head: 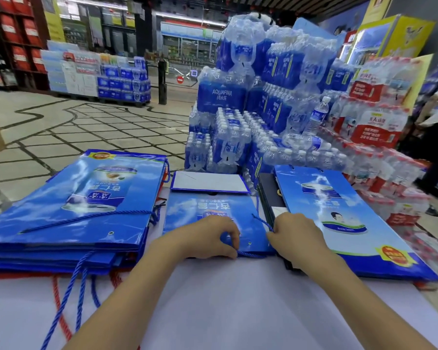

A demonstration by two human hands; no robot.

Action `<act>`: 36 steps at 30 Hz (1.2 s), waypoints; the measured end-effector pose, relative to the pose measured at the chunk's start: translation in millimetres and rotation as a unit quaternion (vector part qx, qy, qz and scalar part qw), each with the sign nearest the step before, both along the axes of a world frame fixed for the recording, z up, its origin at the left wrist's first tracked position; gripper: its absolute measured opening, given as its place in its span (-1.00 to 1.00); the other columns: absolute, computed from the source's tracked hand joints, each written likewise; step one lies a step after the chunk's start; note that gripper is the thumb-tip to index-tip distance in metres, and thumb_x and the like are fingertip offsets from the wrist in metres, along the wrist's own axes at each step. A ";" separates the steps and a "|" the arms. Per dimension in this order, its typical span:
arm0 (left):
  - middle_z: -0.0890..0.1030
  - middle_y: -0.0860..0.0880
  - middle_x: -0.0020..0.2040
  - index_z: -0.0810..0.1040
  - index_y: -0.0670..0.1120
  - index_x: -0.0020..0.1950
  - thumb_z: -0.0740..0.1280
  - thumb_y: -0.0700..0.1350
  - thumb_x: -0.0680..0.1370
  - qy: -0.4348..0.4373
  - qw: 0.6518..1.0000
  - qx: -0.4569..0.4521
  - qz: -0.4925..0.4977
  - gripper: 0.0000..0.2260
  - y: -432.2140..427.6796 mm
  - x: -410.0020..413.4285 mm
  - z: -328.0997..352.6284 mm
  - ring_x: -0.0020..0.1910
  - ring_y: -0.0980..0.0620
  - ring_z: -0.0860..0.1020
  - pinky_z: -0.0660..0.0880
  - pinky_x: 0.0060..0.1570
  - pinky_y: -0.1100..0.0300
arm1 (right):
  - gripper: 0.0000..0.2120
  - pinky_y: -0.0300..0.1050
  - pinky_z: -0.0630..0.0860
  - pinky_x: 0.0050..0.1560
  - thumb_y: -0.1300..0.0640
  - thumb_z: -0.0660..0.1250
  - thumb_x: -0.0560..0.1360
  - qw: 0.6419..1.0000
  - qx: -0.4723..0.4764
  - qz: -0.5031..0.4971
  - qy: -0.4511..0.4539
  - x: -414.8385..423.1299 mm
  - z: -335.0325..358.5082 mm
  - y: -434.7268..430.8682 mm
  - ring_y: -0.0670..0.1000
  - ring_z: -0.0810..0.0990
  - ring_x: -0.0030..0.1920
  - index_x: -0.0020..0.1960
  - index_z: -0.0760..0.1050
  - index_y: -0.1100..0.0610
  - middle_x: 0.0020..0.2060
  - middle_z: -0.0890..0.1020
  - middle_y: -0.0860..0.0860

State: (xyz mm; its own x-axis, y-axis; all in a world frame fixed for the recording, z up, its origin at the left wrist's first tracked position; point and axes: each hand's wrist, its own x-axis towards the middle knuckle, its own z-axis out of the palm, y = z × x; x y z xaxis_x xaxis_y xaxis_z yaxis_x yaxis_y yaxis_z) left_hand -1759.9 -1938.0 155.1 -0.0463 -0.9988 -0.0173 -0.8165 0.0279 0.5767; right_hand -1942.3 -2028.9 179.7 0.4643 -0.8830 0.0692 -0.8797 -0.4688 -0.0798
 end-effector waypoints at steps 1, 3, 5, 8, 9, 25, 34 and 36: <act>0.53 0.19 0.17 0.57 0.11 -0.10 0.42 0.01 0.49 0.009 1.000 0.003 0.004 -0.95 0.3 1.4 0.1 0.18 0.20 0.46 0.39 0.23 0.19 | -0.79 -0.11 0.39 -0.21 -0.02 0.28 0.54 1.000 -0.012 0.004 -0.005 -0.4 -0.3 -0.2 0.15 0.48 -0.14 -0.15 0.42 0.10 -0.16 0.52 0.06; 0.57 0.21 0.10 0.53 0.12 -0.08 0.37 0.04 0.52 0.039 0.999 -0.004 0.017 -0.95 0.7 3.5 0.8 0.13 0.23 0.50 0.43 0.22 0.15 | -0.79 -0.08 0.41 -0.15 -0.07 0.28 0.55 0.997 -0.050 0.027 -0.052 -1.8 -0.7 -0.8 0.13 0.52 -0.07 0.02 0.42 0.06 -0.10 0.57 0.01; 0.64 0.16 0.02 0.46 0.06 -0.04 0.29 0.01 0.58 0.107 0.993 -0.021 0.044 -0.95 1.4 3.8 4.0 0.06 0.23 0.55 0.46 0.15 0.18 | -0.83 -0.11 0.39 -0.13 -0.10 0.28 0.55 0.984 -0.036 0.091 -0.151 -2.5 1.3 0.1 -0.04 0.53 -0.10 0.06 0.44 -0.04 -0.16 0.57 -0.14; 0.70 0.01 -0.07 0.31 -0.02 -0.02 0.11 -0.06 0.67 0.227 0.968 -0.061 0.085 -0.91 -0.7 2.1 9.4 0.00 0.13 0.63 0.48 0.11 0.10 | -0.90 -0.23 0.45 -0.10 -0.11 0.37 0.49 0.952 0.137 0.177 -0.208 2.5 8.4 7.2 -0.21 0.56 -0.13 -0.08 0.57 -0.11 -0.18 0.62 -0.22; 0.70 -0.06 -0.10 0.28 -0.03 -0.01 0.07 -0.07 0.68 0.267 0.954 -0.080 0.107 -0.90 -2.1 1.7 11.1 -0.03 0.05 0.66 0.50 0.11 0.01 | -0.91 -0.27 0.48 -0.10 -0.09 0.40 0.48 0.946 0.178 0.183 -0.198 4.1 9.5 8.8 -0.21 0.58 -0.14 -0.10 0.58 -0.09 -0.18 0.65 -0.19; 0.52 -0.09 0.08 0.36 -0.09 0.08 0.25 -0.08 0.52 -0.254 0.901 -0.018 0.350 -0.82 0.8 14.4 1.7 0.07 -0.12 0.49 0.37 -0.12 0.12 | -0.88 -0.05 0.49 0.10 0.02 0.33 0.54 0.970 0.045 0.238 -0.026 27.2 -13.8 -33.4 -0.01 0.58 0.00 -0.02 0.64 -0.01 -0.06 0.67 -0.08; 0.53 -0.01 0.04 0.58 -0.02 0.09 0.28 -0.04 0.59 -0.137 0.979 -0.109 0.103 -0.86 -21.2 -3.2 -24.6 0.08 0.01 0.44 0.37 0.08 0.16 | -0.86 -0.06 0.40 0.17 -0.08 0.32 0.54 0.966 0.015 0.252 -0.050 27.9 -22.6 -38.5 -0.06 0.56 0.03 -0.03 0.63 -0.08 -0.07 0.65 -0.15; 0.52 0.02 -0.05 0.55 -0.02 -0.04 0.29 -0.08 0.56 -0.118 0.979 -0.115 0.120 -0.93 -20.7 2.2 -23.6 0.00 0.04 0.43 0.37 0.00 0.20 | -0.83 -0.04 0.24 0.28 -0.10 0.28 0.57 0.968 -0.029 0.251 -0.008 24.0 -22.5 -38.5 -0.06 0.52 0.07 0.00 0.62 -0.09 -0.08 0.62 -0.15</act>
State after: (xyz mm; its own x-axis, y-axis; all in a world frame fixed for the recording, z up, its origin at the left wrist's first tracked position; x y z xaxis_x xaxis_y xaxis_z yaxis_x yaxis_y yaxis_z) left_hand -1757.7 -1958.6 131.5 0.1686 -0.9592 0.2269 -0.9254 -0.0747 0.3717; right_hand -1918.3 -2067.4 157.2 0.8318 -0.5415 0.1219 -0.5395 -0.8404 -0.0520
